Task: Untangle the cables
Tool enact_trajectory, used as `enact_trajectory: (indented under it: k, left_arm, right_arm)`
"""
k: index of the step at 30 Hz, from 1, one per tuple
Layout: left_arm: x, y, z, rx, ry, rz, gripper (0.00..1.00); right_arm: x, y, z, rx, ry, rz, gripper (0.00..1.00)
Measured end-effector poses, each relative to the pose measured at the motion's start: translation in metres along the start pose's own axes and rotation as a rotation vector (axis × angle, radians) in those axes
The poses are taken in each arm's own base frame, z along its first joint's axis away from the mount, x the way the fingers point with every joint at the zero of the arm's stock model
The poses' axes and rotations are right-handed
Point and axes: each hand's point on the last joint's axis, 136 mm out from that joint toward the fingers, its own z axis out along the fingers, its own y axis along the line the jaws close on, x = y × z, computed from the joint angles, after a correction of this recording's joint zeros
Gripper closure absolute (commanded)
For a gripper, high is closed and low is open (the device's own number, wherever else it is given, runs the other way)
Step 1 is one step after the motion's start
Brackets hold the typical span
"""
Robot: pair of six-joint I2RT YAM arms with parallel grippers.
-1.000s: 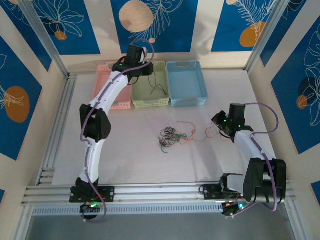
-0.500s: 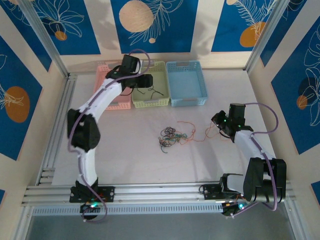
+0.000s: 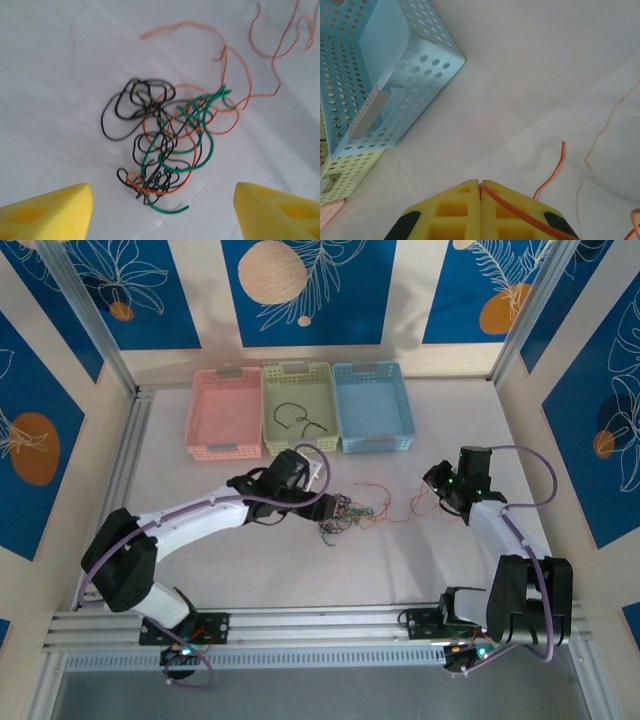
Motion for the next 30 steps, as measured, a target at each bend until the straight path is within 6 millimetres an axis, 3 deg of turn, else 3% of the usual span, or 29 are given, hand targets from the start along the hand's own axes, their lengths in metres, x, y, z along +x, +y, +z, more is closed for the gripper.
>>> enact_trajectory:
  k: [8,16,21,30]
  left_arm:
    - [0.002,-0.003,0.029,-0.027,-0.004,-0.107,0.29]
    - [-0.011,0.002,0.059,-0.075,0.002,-0.163,0.37]
    - [-0.018,0.002,0.076,-0.088,0.008,-0.173,0.48]
    - [-0.013,0.009,0.091,-0.114,0.031,-0.186,0.78]
  right_arm:
    - [-0.001,-0.001,0.0,-0.002,0.0,0.014,1.0]
    - [-0.003,-0.001,-0.001,-0.011,0.0,0.031,1.0]
    - [-0.004,-0.003,0.002,-0.017,0.009,0.047,1.0]
    - [-0.004,-0.005,0.003,-0.02,0.017,0.058,1.0]
